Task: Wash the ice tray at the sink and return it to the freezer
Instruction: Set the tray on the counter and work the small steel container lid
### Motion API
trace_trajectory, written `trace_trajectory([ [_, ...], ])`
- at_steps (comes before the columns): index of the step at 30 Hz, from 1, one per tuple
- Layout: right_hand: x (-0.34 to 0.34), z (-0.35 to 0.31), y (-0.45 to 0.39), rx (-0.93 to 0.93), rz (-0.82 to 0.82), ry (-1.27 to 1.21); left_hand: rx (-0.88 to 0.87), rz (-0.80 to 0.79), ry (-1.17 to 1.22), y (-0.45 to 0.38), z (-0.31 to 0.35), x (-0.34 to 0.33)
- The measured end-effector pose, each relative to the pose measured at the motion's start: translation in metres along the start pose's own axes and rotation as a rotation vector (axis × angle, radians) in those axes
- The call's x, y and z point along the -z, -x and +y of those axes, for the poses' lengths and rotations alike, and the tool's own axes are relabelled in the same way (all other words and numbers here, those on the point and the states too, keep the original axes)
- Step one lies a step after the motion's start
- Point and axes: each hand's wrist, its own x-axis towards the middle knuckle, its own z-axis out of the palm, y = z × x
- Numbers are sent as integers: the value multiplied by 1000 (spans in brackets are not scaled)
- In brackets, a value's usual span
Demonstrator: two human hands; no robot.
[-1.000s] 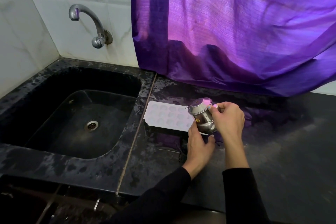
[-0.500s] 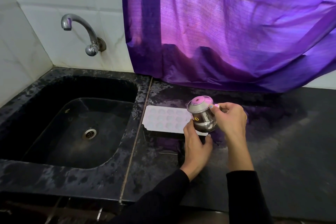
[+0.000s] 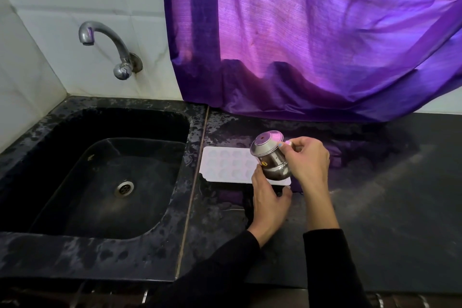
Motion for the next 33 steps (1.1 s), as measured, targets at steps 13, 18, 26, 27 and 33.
trace_trajectory([
  [13, -11, -7, 2, 30, 5, 111, 29, -47, 52, -4, -5, 8],
  [18, -14, -8, 2, 32, 16, 137, 43, -56, 60, -5, -5, 9],
  [26, -16, -7, -1, 29, 25, 145, 66, -64, 58, -7, -4, 8],
  [27, -16, -7, -1, 26, 26, 144, 68, -62, 59, -7, -4, 8],
  [33, -13, -8, -2, -14, 10, 89, 59, -54, 48, -6, -3, 9],
])
